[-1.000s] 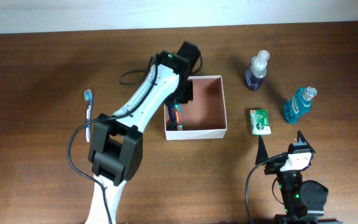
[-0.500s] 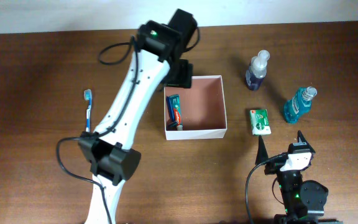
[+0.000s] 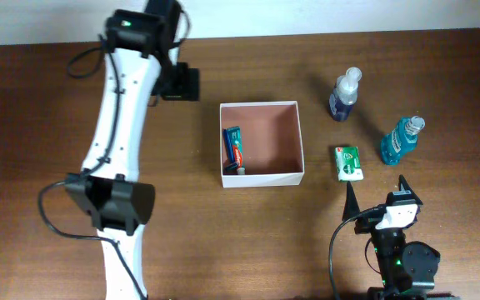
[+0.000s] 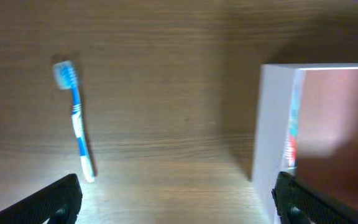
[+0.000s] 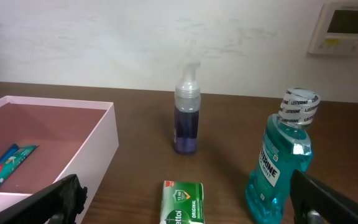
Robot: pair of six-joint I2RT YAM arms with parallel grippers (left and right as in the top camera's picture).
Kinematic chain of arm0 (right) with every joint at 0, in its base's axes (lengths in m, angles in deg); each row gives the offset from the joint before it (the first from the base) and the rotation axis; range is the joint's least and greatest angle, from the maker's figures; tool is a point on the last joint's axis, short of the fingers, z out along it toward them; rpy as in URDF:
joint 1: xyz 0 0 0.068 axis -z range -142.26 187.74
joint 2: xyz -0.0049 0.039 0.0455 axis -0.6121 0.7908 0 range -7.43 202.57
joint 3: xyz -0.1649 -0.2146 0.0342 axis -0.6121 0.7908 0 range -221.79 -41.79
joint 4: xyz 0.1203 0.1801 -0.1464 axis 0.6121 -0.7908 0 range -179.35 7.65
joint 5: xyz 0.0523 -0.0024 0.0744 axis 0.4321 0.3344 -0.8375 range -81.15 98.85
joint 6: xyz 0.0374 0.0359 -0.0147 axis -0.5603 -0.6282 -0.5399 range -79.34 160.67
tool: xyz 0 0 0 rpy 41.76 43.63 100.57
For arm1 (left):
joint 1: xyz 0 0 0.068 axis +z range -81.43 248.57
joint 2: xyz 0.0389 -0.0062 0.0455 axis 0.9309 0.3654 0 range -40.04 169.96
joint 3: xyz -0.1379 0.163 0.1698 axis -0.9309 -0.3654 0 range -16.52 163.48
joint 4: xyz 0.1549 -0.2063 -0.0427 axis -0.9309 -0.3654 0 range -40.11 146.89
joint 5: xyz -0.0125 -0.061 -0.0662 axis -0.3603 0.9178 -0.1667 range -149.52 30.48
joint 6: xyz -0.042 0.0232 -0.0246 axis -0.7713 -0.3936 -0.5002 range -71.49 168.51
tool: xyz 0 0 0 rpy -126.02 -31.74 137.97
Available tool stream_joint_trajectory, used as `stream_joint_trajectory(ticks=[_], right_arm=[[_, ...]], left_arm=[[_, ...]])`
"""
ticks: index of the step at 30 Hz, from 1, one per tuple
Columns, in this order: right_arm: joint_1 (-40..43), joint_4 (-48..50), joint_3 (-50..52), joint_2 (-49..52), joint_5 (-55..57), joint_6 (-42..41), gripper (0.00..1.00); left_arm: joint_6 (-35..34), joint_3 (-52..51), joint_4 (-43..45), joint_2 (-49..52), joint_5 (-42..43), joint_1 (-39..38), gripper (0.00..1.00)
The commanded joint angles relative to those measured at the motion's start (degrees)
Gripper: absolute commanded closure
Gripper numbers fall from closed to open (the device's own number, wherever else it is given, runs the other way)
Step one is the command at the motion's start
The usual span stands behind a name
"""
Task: Pack container
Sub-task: 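Raise the left gripper and move it toward the toothbrush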
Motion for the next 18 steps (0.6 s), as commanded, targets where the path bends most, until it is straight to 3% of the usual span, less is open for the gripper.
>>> stream_joint_trajectory(ticks=[1,18], right_arm=[[0.4,-0.3,0.3,-0.5,-0.2,-0.2,0.02],[0.4,-0.3,0.3,-0.5,-0.2,-0.3,0.02]], left_arm=[[3.2,-3.9,-0.3,-1.1,1.7,3.8,0.01],[4.0,-17.4,1.3,-1.1,1.7,21.9,0.01]])
